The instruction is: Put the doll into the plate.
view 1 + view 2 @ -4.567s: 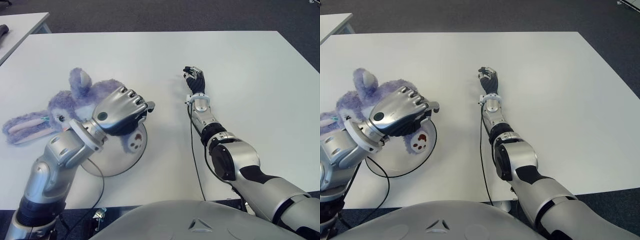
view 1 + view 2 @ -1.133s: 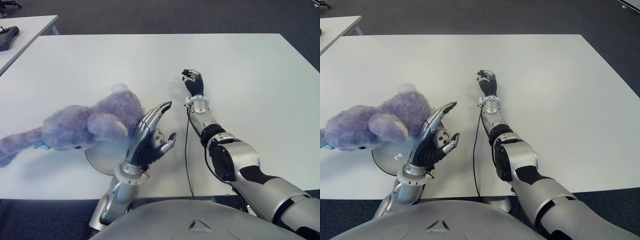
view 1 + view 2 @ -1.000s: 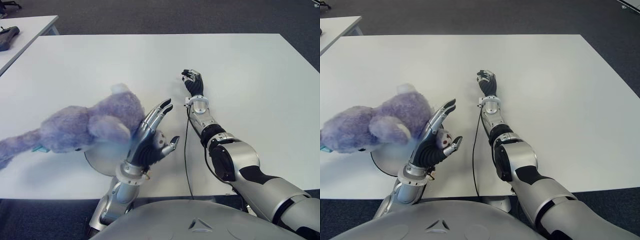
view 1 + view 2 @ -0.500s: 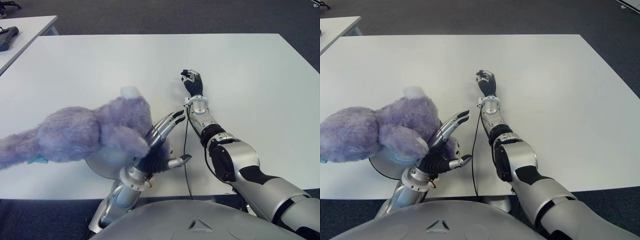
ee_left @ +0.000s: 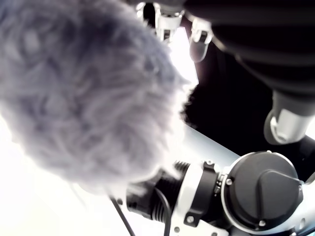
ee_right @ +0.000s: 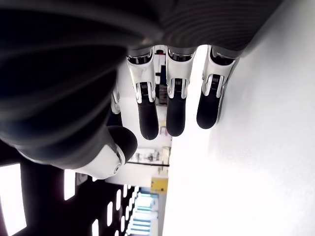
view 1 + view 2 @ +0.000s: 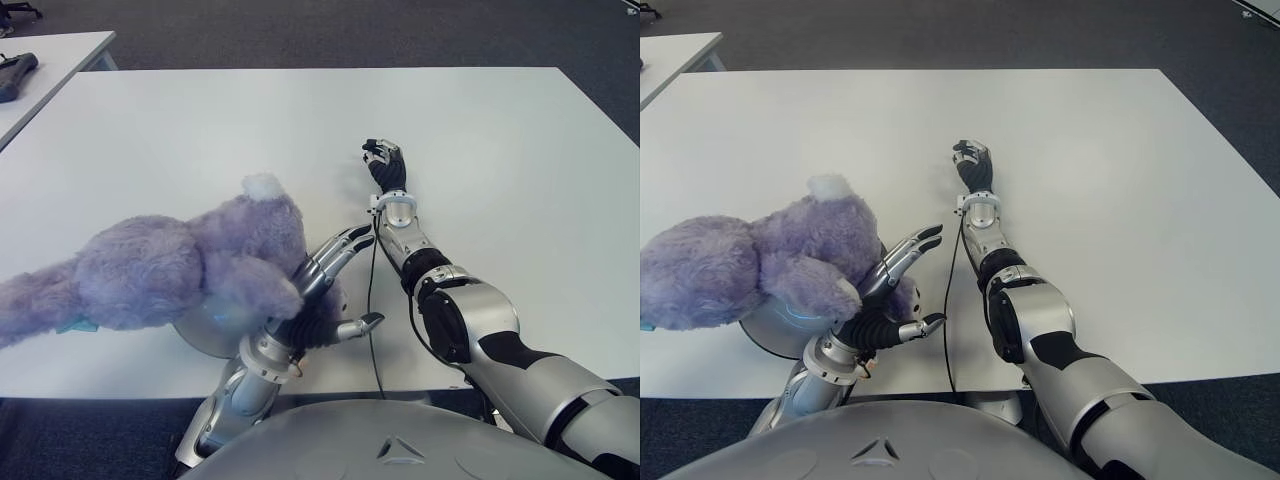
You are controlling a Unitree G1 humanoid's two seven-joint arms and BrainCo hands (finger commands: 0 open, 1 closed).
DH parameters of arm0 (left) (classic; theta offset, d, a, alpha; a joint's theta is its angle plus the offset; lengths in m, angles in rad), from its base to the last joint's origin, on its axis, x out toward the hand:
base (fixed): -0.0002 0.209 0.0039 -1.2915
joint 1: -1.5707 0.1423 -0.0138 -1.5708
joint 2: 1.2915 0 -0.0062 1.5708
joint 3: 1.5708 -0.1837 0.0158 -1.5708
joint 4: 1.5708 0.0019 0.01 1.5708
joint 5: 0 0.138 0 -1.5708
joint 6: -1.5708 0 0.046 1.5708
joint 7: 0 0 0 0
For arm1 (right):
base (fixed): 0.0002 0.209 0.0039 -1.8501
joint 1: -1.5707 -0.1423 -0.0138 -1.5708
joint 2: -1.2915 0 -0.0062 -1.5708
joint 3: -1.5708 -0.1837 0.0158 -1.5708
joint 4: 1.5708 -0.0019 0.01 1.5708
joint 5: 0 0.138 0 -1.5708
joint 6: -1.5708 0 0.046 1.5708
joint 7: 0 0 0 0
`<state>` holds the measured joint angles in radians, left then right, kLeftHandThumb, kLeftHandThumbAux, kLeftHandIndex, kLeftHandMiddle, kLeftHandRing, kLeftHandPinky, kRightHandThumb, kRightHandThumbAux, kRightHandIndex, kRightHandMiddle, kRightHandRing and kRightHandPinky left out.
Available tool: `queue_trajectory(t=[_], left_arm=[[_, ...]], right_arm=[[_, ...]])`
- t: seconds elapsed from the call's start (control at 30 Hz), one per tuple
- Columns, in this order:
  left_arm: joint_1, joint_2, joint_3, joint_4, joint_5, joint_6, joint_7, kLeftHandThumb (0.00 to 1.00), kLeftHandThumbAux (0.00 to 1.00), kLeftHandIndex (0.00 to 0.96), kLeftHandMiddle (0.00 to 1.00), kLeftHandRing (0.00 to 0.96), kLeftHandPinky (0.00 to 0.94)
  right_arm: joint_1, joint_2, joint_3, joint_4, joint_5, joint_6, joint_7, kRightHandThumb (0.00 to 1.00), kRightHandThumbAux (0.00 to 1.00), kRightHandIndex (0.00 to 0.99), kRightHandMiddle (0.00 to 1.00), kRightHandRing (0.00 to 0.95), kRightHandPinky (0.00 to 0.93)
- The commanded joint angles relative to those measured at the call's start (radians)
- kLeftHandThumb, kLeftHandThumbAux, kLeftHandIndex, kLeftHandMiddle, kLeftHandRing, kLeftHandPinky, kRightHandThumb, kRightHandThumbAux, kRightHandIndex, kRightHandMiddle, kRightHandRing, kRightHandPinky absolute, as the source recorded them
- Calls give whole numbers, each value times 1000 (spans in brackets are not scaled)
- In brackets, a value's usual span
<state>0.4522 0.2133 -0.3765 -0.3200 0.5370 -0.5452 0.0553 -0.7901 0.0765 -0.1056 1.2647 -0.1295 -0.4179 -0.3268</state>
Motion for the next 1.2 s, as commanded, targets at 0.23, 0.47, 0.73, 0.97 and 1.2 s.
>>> queue_trajectory(t=[0.23, 0.47, 0.73, 0.97, 1.2], left_arm=[[35, 35, 19, 106, -5, 57, -22, 267, 421, 0, 0, 0, 0], [34, 31, 25, 115, -1, 39, -9, 267, 385, 0, 0, 0, 0], [27, 28, 32, 121, -1, 28, -8, 273, 348, 0, 0, 0, 0], [21, 24, 34, 129, -8, 19, -7, 252, 335, 0, 0, 0, 0], [16, 20, 39, 138, -4, 7, 5, 205, 324, 0, 0, 0, 0]], right_arm=[[186, 127, -23, 104, 21, 115, 2, 701, 740, 399, 238, 201, 198], [186, 126, -22, 104, 19, 114, 3, 701, 740, 398, 242, 204, 197], [185, 126, -21, 104, 18, 116, 7, 701, 741, 398, 241, 204, 198], [184, 124, -22, 105, 19, 119, 9, 700, 740, 398, 236, 200, 197], [184, 123, -22, 104, 18, 116, 12, 701, 740, 399, 238, 200, 203]])
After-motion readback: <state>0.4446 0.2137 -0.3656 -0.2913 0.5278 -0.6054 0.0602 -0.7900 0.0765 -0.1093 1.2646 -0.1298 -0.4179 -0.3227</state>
